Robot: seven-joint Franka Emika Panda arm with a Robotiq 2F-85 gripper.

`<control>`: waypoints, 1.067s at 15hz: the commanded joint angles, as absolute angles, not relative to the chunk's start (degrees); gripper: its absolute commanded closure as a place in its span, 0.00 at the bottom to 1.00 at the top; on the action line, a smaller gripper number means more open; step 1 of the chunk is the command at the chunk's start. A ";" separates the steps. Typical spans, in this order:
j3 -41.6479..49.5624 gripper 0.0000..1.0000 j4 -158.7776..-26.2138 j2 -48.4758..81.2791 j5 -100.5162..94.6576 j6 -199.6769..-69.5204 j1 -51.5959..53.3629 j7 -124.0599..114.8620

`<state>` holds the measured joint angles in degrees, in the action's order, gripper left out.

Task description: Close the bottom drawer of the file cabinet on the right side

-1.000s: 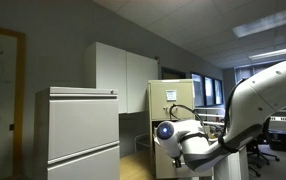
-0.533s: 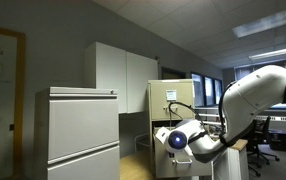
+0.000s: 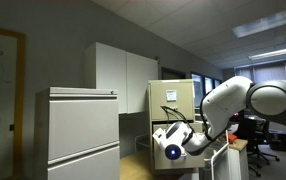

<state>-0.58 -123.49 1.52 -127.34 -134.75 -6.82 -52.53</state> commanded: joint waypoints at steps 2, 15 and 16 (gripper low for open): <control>2.42 0.99 -109.99 13.03 -129.46 -126.88 -7.67 -58.60; 3.65 0.98 -82.79 28.82 -103.55 -126.80 -11.35 -52.42; 3.89 0.98 -81.04 29.73 -102.18 -126.35 -11.18 -52.41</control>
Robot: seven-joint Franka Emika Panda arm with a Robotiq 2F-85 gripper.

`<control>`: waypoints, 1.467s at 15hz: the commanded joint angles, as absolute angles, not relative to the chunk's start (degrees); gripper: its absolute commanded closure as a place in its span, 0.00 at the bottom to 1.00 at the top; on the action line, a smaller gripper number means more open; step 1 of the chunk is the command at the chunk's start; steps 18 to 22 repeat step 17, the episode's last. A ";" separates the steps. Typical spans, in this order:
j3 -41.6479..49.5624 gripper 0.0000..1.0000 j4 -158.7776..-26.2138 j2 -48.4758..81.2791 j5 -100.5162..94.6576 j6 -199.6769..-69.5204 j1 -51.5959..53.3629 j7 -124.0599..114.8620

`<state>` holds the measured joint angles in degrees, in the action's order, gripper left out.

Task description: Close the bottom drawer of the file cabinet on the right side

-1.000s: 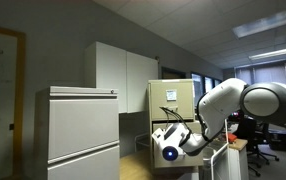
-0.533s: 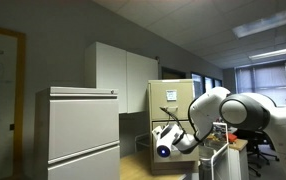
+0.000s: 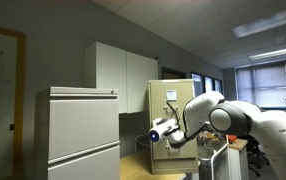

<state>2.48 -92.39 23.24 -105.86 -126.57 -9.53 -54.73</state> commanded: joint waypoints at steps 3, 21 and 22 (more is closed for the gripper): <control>4.43 0.98 -76.88 31.94 -97.27 -124.19 -10.92 -51.94; 4.16 0.97 -61.05 39.43 -74.50 -115.36 -11.42 -39.94; 4.16 0.97 -61.05 39.43 -74.50 -115.36 -11.42 -39.94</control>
